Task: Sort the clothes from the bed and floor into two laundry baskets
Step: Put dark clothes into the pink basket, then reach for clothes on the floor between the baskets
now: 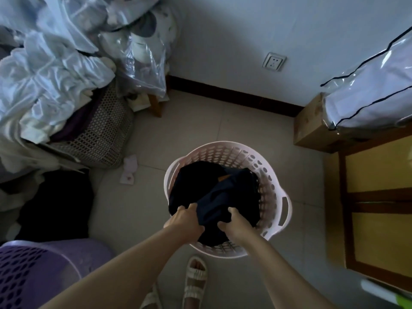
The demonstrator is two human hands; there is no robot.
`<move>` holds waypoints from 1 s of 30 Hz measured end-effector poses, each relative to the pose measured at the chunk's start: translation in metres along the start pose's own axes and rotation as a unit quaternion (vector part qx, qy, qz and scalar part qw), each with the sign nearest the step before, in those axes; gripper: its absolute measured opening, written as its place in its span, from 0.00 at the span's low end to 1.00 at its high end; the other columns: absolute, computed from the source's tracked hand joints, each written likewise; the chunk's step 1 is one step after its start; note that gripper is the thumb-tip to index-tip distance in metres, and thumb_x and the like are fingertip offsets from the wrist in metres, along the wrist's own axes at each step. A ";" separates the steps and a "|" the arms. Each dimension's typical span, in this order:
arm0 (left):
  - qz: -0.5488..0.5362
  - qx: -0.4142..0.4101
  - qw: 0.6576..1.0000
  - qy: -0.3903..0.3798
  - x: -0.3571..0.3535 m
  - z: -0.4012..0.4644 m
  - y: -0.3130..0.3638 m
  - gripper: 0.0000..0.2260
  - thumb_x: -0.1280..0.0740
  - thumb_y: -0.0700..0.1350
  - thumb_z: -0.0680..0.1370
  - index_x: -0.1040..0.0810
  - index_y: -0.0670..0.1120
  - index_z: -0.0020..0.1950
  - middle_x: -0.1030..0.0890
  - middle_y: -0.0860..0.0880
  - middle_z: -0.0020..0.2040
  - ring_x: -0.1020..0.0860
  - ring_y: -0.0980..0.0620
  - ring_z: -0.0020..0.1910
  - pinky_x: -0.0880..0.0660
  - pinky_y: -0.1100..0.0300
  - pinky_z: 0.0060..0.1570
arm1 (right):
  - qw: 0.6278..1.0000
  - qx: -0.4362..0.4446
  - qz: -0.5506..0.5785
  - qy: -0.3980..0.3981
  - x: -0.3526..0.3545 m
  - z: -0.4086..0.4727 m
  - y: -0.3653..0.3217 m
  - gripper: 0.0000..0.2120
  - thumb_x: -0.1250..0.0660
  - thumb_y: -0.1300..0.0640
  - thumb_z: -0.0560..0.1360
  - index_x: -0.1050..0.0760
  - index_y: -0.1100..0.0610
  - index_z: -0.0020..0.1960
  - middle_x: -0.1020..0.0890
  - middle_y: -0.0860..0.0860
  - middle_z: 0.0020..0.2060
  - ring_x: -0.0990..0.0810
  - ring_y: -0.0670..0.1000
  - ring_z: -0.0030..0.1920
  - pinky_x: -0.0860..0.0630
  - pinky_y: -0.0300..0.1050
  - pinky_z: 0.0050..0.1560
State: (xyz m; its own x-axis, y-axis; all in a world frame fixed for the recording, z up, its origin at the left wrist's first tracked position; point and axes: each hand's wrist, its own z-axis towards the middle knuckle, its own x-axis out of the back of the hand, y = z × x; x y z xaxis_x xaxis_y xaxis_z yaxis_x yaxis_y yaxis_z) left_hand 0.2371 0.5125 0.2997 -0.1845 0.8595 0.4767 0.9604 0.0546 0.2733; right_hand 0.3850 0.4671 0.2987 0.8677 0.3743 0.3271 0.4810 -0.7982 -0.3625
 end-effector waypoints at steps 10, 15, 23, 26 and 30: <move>-0.077 0.009 0.994 0.077 0.056 -0.033 -0.077 0.29 0.34 0.50 0.75 0.40 0.48 0.73 0.28 0.42 0.67 0.28 0.43 0.66 0.28 0.51 0.62 | 0.996 0.064 -0.059 0.014 -0.060 -0.019 -0.109 0.31 0.38 0.53 0.78 0.47 0.55 0.77 0.35 0.56 0.72 0.33 0.57 0.71 0.33 0.49 0.67; -0.105 0.034 0.989 0.099 0.083 -0.053 -0.134 0.29 0.35 0.52 0.76 0.42 0.47 0.73 0.27 0.43 0.67 0.28 0.43 0.67 0.29 0.52 0.62 | 0.993 0.079 -0.088 0.005 -0.095 -0.034 -0.160 0.31 0.38 0.52 0.78 0.47 0.54 0.76 0.37 0.55 0.73 0.35 0.56 0.72 0.34 0.48 0.66; -0.161 0.081 0.974 0.137 0.120 -0.076 -0.246 0.30 0.34 0.53 0.75 0.41 0.48 0.73 0.27 0.43 0.67 0.29 0.44 0.67 0.30 0.53 0.65 | 0.982 0.107 -0.153 -0.001 -0.177 -0.036 -0.233 0.29 0.36 0.52 0.75 0.39 0.54 0.73 0.29 0.54 0.68 0.28 0.53 0.67 0.29 0.45 0.65; -0.185 0.098 0.968 0.141 0.127 -0.073 -0.276 0.31 0.34 0.52 0.75 0.42 0.47 0.74 0.28 0.42 0.67 0.30 0.44 0.68 0.31 0.54 0.64 | 0.973 0.118 -0.199 -0.009 -0.200 -0.028 -0.257 0.29 0.37 0.51 0.77 0.41 0.55 0.74 0.31 0.55 0.70 0.32 0.54 0.70 0.33 0.42 0.66; -0.209 0.121 0.960 0.140 0.129 -0.062 -0.302 0.31 0.34 0.51 0.75 0.43 0.47 0.75 0.29 0.42 0.67 0.30 0.44 0.68 0.31 0.54 0.64 | 0.963 0.132 -0.234 -0.029 -0.223 -0.003 -0.276 0.28 0.36 0.52 0.77 0.40 0.55 0.74 0.32 0.56 0.70 0.33 0.55 0.70 0.34 0.42 0.66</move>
State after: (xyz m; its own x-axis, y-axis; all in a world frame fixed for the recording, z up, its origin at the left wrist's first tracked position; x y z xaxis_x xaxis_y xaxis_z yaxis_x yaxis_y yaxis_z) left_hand -0.0902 0.5753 0.3307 -0.5812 0.5685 0.5823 0.8041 0.5110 0.3038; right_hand 0.0581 0.6026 0.3282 0.5492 0.6962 0.4622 0.8299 -0.3897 -0.3992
